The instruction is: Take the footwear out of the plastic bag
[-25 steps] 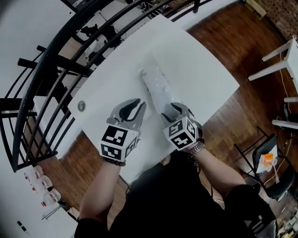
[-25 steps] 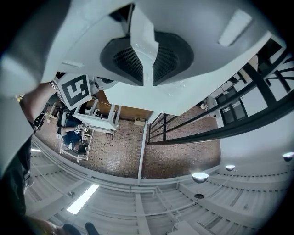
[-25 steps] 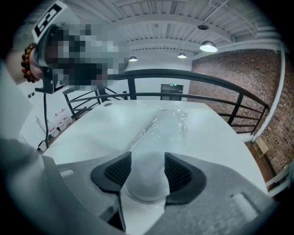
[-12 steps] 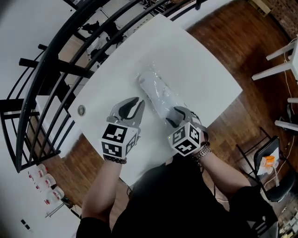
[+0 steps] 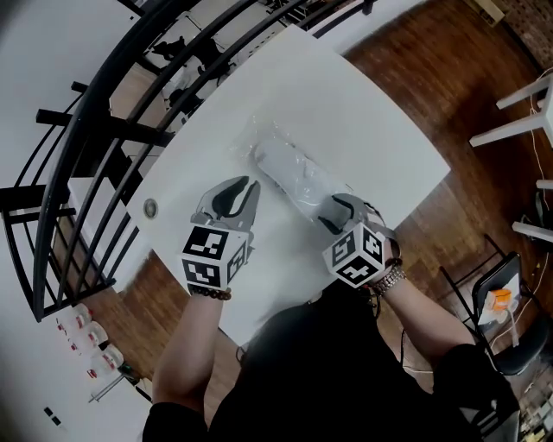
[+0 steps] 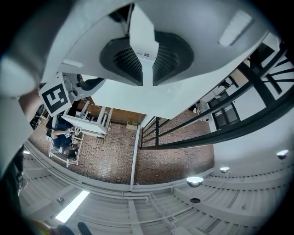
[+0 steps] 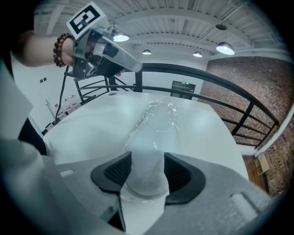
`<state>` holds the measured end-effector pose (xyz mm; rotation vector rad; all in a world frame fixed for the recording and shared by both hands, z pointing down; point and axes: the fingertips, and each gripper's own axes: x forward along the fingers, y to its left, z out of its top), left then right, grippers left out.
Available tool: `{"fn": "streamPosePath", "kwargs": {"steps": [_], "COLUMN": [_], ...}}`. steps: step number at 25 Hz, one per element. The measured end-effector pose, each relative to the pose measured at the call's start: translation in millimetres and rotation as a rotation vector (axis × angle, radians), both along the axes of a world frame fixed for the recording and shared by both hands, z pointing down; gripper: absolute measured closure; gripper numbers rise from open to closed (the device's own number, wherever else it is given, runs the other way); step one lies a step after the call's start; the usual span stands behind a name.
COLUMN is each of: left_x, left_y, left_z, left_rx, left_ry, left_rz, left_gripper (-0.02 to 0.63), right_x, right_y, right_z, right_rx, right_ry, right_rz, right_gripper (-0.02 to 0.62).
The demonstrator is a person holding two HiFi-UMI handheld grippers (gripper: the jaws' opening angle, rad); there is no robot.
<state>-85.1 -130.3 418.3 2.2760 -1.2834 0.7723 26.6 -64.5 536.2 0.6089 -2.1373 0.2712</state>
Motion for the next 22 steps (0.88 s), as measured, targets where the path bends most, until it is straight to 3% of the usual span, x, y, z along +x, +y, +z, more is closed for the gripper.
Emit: {"fn": "streamPosePath", "kwargs": {"steps": [14,22], "left_x": [-18.7,-54.7], "left_y": [-5.1,16.6], "left_z": [19.1,55.3], "left_rx": [-0.044,-0.153], "left_ry": [-0.035,-0.060], "left_rz": [-0.051,-0.131], "left_gripper": [0.515,0.514], "right_x": [66.3,85.9], "right_y": [-34.4,-50.8], "right_z": [1.3,-2.3], "right_rx": [0.009,0.020], "right_ry": [0.050,0.059], "right_rz": [0.131,0.181], "right_gripper": [0.387,0.387]}}
